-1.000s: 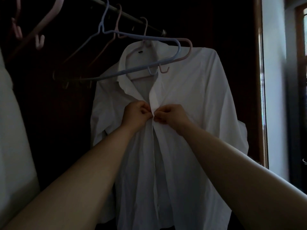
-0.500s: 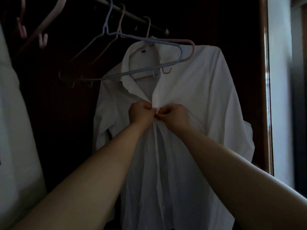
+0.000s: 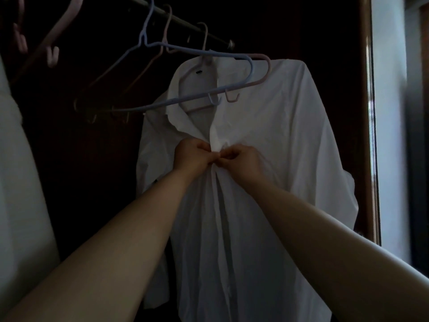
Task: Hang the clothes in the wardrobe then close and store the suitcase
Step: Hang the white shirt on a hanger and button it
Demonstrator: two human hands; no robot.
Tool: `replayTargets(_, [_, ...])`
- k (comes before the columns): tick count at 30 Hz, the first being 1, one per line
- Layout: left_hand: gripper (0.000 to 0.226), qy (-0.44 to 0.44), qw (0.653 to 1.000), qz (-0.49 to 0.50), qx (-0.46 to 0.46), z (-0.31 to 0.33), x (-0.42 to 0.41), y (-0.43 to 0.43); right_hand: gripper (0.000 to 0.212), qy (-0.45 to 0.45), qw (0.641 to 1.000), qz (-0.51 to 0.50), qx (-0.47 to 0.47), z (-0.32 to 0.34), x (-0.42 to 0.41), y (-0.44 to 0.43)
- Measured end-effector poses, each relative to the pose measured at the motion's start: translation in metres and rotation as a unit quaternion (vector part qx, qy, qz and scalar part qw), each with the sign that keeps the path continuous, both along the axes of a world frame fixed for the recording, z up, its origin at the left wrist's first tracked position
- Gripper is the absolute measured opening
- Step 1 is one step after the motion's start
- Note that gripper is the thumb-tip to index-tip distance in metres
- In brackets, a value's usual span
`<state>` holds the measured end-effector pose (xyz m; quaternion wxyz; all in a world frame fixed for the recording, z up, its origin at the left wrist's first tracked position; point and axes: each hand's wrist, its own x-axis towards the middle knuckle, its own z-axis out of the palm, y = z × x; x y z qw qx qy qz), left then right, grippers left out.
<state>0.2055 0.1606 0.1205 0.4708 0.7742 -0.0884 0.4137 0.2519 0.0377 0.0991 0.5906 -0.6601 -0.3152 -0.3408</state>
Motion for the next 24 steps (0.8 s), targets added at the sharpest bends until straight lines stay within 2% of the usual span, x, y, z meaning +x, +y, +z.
replayTargets(6, [0.009,0.020,0.997,-0.007,-0.079,0.001,0.006,-0.009,0.026,0.033,0.998,0.044,0.021,0.000,-0.007,-0.002])
replayTargets(8, [0.007,0.033,0.996,-0.026,-0.073,0.000,0.008,-0.010,0.026,0.038,0.999,0.009,-0.004,0.002,-0.006,-0.003])
replayTargets(11, [0.017,0.042,0.996,-0.064,-0.054,-0.002,0.009,-0.009,0.022,0.033,0.999,-0.012,-0.012,0.004,-0.003,-0.004])
replayTargets(15, [0.012,0.024,0.995,-0.067,-0.066,-0.004,0.003,-0.009,0.014,0.096,0.993,0.074,0.006,0.006,-0.005,-0.009])
replayTargets(17, [0.017,0.021,0.994,-0.071,-0.077,-0.007,0.002,-0.009,0.009,0.136,0.986,0.096,-0.006,0.008,-0.005,-0.009])
replayTargets(19, [0.022,0.022,0.995,-0.062,-0.077,-0.009,0.004,-0.008,0.012,0.170,0.979,0.109,-0.018,0.011,-0.006,-0.010])
replayTargets(24, [0.010,-0.018,1.000,0.013,-0.021,-0.014,0.006,-0.006,0.016,0.199,0.970,0.138,-0.027,0.014,-0.010,-0.016])
